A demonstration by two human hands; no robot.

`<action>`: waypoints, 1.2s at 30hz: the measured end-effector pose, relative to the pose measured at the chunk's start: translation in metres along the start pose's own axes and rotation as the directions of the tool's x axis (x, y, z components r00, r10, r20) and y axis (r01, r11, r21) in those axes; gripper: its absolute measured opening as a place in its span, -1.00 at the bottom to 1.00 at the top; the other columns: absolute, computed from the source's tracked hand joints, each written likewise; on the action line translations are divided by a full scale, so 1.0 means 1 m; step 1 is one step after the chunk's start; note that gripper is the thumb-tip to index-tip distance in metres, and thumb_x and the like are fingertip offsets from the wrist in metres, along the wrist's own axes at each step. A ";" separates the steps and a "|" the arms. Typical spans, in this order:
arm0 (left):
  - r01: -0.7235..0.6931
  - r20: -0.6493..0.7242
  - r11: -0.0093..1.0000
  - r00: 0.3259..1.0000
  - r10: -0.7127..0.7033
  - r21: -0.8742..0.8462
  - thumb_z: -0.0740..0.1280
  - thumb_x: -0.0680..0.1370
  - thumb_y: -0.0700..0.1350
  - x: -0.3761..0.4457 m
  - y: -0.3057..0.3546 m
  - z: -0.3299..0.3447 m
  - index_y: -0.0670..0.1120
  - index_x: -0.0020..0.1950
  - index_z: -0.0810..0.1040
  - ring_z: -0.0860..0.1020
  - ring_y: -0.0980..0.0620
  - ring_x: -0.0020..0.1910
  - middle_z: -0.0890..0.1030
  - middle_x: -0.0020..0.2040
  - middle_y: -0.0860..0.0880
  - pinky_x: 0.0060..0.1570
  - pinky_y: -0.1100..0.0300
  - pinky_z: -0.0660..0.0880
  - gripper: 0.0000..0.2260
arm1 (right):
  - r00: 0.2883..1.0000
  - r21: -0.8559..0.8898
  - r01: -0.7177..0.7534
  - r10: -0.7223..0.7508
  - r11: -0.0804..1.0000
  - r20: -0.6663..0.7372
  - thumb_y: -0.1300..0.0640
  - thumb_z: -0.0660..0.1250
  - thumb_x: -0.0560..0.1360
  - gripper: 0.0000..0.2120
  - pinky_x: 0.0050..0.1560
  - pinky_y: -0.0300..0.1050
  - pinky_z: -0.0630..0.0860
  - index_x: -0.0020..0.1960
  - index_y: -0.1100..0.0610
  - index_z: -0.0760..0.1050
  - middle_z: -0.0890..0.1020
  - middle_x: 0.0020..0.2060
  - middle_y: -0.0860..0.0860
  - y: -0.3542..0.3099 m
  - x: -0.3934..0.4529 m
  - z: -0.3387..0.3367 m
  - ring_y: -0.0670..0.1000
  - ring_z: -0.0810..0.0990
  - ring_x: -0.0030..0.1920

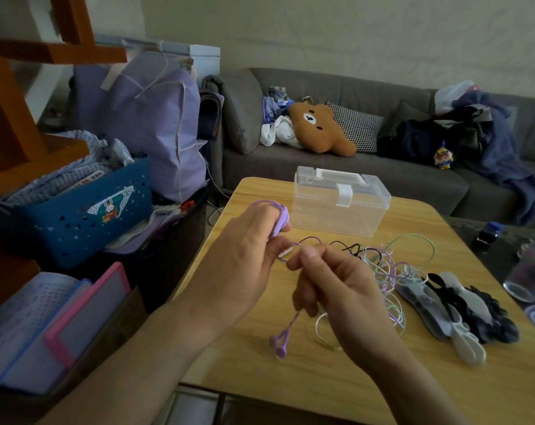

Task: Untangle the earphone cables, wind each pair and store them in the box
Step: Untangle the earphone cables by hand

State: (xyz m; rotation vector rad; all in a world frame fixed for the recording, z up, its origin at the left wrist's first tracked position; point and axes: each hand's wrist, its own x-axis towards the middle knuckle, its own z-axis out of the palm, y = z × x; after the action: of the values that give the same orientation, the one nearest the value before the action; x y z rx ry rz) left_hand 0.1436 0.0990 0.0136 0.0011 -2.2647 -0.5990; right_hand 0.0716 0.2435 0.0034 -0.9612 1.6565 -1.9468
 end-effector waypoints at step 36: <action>0.620 0.569 0.744 0.716 -0.406 -0.249 0.13 0.55 0.09 -0.009 -0.019 0.017 -0.13 -0.23 0.47 0.43 -0.05 -0.32 0.50 -0.34 -0.06 -0.22 -0.08 0.37 -0.66 | 0.997 -0.687 0.046 -0.079 0.725 -0.016 0.10 0.34 0.59 -0.63 -0.26 -0.37 0.34 -0.37 -0.17 0.56 0.57 -0.28 -0.40 0.022 0.005 0.005 -0.16 0.51 -0.20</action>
State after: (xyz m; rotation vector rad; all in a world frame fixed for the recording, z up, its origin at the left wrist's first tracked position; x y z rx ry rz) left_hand 0.1345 0.0908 -0.0104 0.3369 -2.5594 -1.5583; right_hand 0.0692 0.2316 -0.0159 -1.2362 2.4790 -1.3704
